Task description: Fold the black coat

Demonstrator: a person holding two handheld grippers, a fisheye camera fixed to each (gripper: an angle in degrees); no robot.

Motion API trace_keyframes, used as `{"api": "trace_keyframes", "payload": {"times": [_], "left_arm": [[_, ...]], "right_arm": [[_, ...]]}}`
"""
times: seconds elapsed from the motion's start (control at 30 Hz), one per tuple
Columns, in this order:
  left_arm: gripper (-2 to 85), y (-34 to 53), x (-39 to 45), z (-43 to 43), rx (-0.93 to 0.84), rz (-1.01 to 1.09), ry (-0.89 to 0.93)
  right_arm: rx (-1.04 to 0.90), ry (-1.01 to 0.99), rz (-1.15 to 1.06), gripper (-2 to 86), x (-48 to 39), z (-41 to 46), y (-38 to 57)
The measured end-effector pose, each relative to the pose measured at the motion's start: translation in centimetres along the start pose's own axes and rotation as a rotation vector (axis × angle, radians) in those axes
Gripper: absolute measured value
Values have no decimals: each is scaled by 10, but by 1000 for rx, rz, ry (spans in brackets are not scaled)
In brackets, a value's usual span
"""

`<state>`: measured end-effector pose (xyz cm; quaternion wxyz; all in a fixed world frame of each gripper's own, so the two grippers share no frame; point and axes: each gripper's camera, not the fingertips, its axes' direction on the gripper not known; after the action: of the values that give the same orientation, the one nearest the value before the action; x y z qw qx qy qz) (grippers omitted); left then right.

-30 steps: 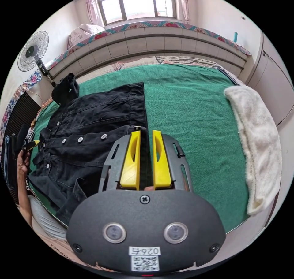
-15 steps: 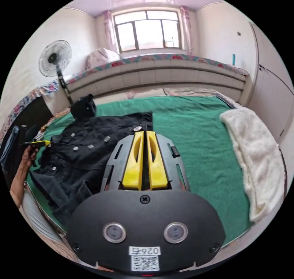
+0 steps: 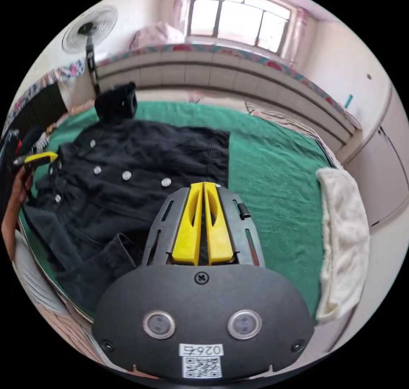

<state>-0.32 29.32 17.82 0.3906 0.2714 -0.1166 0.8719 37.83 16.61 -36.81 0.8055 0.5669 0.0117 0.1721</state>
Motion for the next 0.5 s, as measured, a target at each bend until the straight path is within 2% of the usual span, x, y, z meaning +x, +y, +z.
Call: {"api": "trace_keyframes", "payload": {"times": [0.03,0.07,0.1,0.17,0.27,0.33,0.4,0.47,0.5], "left_arm": [[-9,-3,1,10,-61,3,-10],[-9,-3,2,8,-36,3,0],[-9,-3,-4,-2,-21,-29,44],[-9,-3,-11,-19,-10,-86,87],[-9,6,-2,-64,126,-120,58],[-10,9,13,-88,190,-67,97],[-10,14,38,-108,239,21,183],[-10,17,55,-108,204,84,262],[-10,16,64,-100,123,112,294]], "right_arm": [[-146,88,-21,-12,-17,34,-8],[-184,106,-43,-12,-25,46,-9],[-133,76,-15,-12,-30,43,-10],[-179,68,50,-12,-30,44,-17],[-63,78,73,-10,-56,18,-18],[40,10,-5,-10,-98,-10,-25],[50,-34,-79,-10,-128,-14,-33],[-48,-74,-174,-11,-155,6,-44],[-167,-61,-228,-12,-169,32,-49]]}}
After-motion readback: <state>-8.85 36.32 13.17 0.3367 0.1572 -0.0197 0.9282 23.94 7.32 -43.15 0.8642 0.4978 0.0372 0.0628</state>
